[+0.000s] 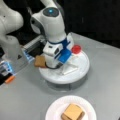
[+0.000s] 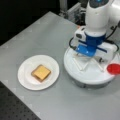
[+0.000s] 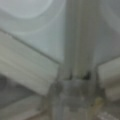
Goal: Ingredient selection for cheeseburger or sandwich
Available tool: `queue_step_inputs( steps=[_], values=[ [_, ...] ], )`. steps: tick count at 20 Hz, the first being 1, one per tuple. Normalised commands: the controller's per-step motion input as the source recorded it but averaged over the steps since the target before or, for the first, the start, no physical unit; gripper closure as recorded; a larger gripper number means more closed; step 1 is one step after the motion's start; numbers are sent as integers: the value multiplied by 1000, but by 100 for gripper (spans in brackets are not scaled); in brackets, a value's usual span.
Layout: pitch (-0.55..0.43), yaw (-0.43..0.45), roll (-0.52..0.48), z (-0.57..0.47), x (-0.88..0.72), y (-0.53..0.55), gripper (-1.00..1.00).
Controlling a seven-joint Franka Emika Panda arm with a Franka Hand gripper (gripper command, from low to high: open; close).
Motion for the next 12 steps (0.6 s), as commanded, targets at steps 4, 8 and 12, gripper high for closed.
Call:
queue_step_inputs(
  steps=[4, 8, 12],
  values=[
    [-175, 157, -121, -123, -111, -23, -100],
    [-190, 232, -148, -160, -113, -32, -100],
    [-161, 252, -168, -168, -147, -23, -100]
  ],
)
